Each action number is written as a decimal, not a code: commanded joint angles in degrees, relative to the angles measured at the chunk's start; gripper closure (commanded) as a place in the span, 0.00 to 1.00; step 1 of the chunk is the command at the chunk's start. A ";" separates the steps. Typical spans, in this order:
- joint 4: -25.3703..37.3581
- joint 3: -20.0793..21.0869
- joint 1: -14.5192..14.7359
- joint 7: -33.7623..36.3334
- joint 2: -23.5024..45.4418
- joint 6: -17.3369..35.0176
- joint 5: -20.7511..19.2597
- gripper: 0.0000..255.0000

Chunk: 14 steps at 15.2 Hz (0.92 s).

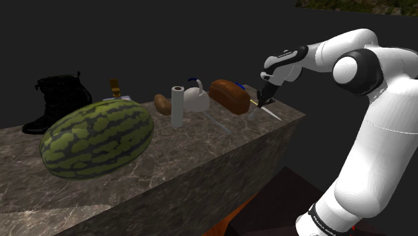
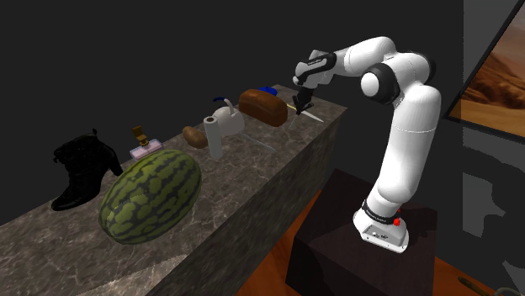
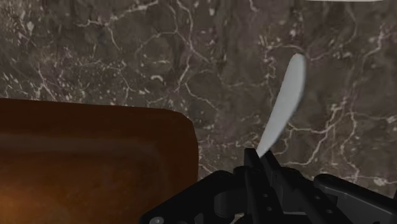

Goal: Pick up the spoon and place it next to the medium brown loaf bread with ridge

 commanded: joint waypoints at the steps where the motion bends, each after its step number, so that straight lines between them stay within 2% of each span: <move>1: -0.93 0.34 0.09 -0.50 0.74 1.11 0.65 1.00; 9: -3.29 1.28 -0.52 -3.24 3.93 5.83 3.70 1.00; 14: -3.43 1.37 -0.58 -3.46 4.19 6.18 3.96 1.00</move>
